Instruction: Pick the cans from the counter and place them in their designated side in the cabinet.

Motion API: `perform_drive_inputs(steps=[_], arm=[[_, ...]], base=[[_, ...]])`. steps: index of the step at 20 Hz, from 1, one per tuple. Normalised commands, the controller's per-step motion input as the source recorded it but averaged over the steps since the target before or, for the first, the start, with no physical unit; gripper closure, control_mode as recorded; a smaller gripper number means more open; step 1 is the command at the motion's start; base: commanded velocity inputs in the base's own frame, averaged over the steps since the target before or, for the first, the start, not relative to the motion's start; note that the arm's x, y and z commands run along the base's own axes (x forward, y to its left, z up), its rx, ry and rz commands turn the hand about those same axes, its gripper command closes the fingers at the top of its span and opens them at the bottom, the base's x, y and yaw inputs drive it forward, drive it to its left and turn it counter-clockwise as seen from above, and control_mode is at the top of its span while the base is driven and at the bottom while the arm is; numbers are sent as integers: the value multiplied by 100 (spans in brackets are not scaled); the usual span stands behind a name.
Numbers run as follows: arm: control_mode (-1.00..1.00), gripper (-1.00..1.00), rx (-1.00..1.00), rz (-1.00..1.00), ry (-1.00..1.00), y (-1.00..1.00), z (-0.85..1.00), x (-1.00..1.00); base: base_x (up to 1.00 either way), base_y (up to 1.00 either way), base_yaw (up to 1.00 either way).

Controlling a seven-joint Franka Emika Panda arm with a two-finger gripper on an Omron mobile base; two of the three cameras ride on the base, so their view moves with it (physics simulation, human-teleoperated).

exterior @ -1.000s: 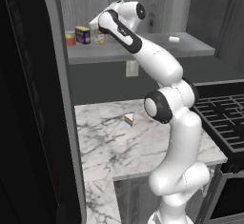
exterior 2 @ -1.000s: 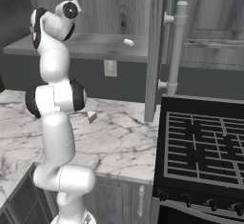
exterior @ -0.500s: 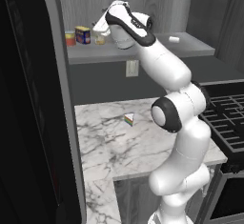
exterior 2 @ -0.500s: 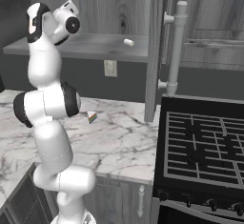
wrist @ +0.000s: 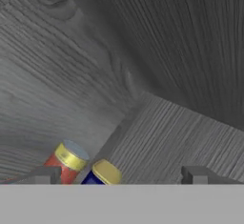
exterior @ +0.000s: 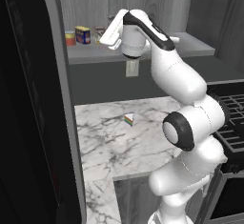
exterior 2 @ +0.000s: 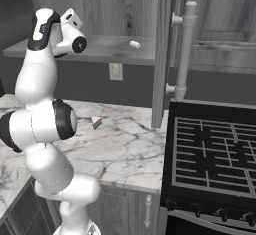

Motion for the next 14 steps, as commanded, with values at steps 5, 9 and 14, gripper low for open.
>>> perform_drive_inputs(steps=[5, 9, 14], arm=[[-100, -100, 0, 4, 0, -4, 16, -67], [-100, -100, 0, 3, 2, -5, 20, -68], [-100, -100, -2, 3, 4, -6, 15, -66]], base=[[0, 0, 0], [0, 0, 0], [0, 0, 0]])
